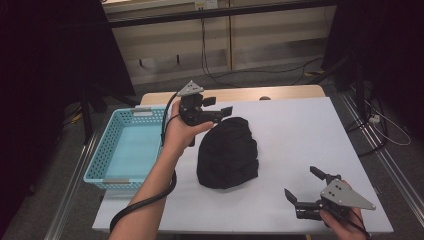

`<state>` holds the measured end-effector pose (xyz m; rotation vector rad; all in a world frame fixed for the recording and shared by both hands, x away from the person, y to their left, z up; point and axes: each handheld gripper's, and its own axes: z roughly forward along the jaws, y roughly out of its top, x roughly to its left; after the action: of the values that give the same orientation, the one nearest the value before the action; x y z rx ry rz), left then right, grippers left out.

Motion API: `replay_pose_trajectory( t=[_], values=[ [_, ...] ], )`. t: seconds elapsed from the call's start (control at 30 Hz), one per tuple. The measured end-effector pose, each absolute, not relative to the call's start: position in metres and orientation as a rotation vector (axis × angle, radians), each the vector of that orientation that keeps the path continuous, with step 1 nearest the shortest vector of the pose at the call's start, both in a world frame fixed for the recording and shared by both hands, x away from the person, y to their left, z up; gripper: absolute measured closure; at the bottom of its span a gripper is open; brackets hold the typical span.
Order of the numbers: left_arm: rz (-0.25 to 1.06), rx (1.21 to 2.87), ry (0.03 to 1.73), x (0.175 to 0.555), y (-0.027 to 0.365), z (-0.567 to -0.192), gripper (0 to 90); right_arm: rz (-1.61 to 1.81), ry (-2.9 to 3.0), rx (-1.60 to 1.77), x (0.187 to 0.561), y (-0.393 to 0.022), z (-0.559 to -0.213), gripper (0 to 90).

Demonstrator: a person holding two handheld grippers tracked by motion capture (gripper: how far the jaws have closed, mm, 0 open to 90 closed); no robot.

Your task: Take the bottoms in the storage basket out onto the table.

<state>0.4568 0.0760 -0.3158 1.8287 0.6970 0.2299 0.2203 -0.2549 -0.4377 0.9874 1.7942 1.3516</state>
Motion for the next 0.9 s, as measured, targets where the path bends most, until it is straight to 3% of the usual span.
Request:
replay_pose_trajectory(
  t=[0.27, 0.9],
  values=[
    [0.264, 1.927, 0.738, 0.450, 0.094, -0.351, 11.2, 1.296, 1.851, 0.934, 0.231, -0.244, -0.436, 0.0],
    [0.238, 2.030, 0.687, 0.423, 0.086, -0.393, 7.5, 1.296, 1.850, 0.979, 0.238, -0.247, -0.437, 0.0]
  ],
)
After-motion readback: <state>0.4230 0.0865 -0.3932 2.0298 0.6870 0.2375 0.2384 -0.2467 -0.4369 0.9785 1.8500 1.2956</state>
